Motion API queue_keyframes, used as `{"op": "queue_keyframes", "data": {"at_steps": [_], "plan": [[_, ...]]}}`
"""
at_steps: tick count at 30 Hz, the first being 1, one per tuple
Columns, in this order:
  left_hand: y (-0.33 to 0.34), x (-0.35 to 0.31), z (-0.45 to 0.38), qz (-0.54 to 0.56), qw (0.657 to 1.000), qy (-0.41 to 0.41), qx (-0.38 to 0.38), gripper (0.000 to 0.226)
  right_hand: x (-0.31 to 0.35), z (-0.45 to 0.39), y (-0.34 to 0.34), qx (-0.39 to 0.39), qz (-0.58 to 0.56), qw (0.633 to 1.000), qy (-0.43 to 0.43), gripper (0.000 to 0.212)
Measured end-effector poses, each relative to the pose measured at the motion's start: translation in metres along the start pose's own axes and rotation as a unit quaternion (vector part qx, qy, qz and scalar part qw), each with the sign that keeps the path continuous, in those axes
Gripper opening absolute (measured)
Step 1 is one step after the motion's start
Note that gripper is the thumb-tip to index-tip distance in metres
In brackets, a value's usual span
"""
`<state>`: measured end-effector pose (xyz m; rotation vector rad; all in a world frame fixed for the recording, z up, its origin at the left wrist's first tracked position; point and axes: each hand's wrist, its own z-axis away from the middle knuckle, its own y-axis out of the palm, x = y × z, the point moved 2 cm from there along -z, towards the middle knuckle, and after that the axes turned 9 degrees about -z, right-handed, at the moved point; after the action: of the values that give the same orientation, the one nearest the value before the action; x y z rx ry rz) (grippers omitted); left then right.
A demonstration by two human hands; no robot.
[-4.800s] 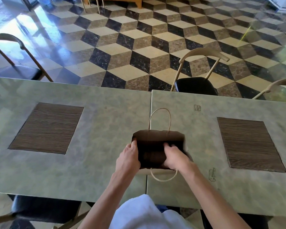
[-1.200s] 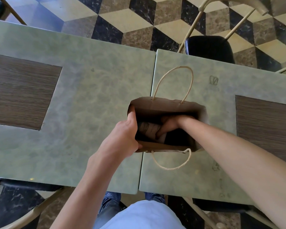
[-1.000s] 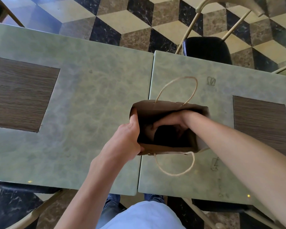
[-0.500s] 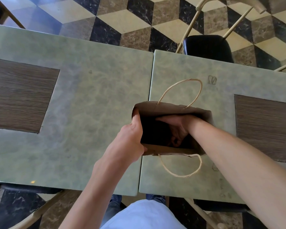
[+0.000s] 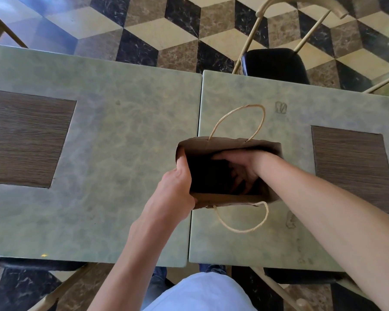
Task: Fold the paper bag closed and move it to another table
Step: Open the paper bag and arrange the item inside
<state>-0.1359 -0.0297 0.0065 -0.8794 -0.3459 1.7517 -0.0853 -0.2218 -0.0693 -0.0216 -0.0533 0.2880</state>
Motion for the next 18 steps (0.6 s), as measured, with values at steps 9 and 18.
{"op": "queue_keyframes", "data": {"at_steps": [9, 18], "plan": [[-0.003, 0.0, -0.001, -0.017, 1.0, -0.004, -0.007, 0.104, -0.017, 0.032, 0.0, -0.047, 0.004, 0.995, -0.093, 0.068], [-0.008, 0.0, -0.002, -0.031, 0.999, 0.009, -0.019, 0.101, -0.066, 0.104, -0.02, -0.042, 0.022, 0.965, -0.259, 0.055]]}}
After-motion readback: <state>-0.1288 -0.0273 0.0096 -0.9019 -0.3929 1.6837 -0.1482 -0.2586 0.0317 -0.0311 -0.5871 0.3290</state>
